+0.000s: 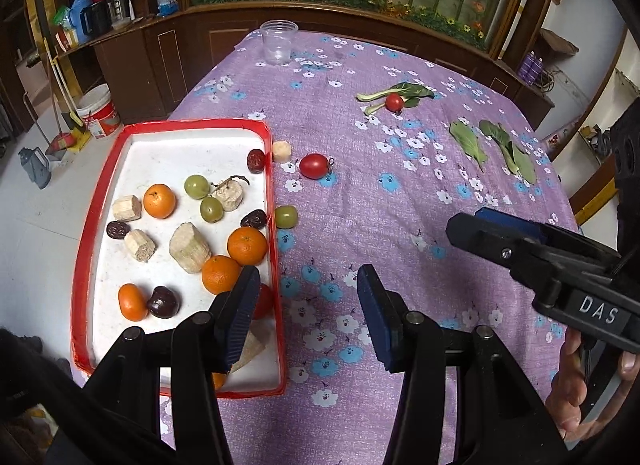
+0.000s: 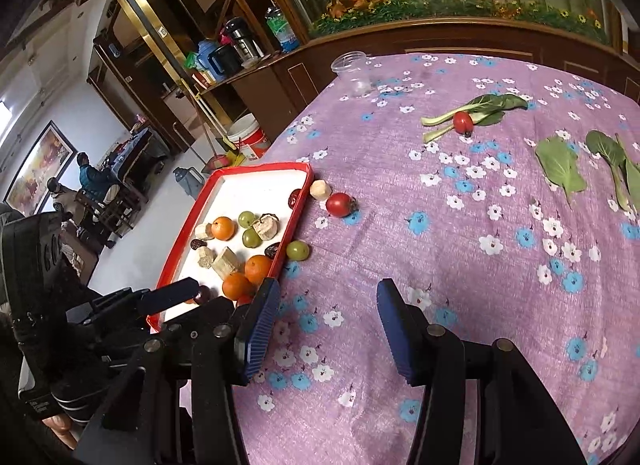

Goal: Organize fruits

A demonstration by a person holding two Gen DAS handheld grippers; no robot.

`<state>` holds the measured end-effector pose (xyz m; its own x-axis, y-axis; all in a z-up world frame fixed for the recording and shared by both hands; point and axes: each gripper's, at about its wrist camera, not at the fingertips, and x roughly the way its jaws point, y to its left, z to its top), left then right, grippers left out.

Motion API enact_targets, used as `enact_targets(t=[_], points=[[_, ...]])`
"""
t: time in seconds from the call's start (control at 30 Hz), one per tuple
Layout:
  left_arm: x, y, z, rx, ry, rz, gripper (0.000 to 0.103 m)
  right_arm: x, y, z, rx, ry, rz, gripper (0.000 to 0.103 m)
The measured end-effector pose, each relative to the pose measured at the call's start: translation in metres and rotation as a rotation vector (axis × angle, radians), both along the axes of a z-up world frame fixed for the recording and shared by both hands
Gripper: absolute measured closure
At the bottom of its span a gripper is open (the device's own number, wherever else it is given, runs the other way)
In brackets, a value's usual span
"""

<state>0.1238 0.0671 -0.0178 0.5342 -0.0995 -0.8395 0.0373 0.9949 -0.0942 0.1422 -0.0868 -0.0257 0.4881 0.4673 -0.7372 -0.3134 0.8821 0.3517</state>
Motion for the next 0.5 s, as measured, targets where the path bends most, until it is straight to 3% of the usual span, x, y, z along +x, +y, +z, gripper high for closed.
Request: enact_targets(t=[0.27, 0.37, 0.5], points=[[-0.011, 0.009, 0.007, 0.017, -0.038, 0.031, 0.054, -0.011, 0.017, 0.006, -0.024, -0.014, 0.009, 0.051], [-0.024, 0.019, 0.010, 0.053, -0.095, 0.077, 0.048, -0.022, 0.029, 0.010, -0.043, -0.026, 0.008, 0.040], [-0.049, 0.046, 0.006, 0.145, -0.174, 0.218, 0.039, -0.041, 0.052, 0.014, -0.064, -0.047, 0.031, 0.030]])
